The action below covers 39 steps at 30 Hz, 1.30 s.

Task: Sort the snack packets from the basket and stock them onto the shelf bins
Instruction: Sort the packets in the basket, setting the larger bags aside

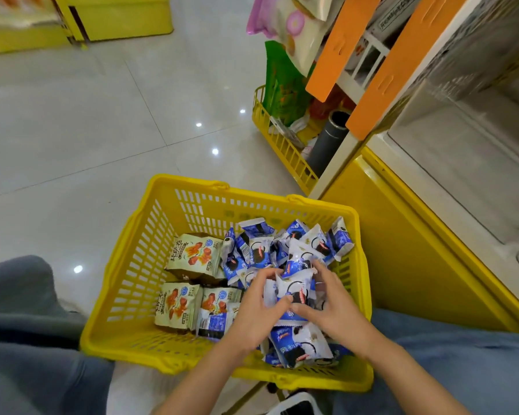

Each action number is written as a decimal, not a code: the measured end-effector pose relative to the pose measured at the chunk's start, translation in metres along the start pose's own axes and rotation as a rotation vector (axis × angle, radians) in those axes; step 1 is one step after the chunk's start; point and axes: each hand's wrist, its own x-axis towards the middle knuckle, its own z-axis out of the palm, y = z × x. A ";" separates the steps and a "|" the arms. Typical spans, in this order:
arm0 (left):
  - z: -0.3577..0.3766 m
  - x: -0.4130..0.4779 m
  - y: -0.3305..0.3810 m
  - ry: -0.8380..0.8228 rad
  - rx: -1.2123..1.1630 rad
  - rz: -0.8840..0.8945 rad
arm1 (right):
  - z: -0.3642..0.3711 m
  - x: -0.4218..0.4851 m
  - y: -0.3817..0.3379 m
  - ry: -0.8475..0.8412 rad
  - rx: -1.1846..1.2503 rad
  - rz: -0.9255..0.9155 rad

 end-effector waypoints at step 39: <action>-0.222 0.005 -0.033 0.518 0.587 -0.062 | 0.155 0.123 -0.055 -0.437 -0.864 -0.137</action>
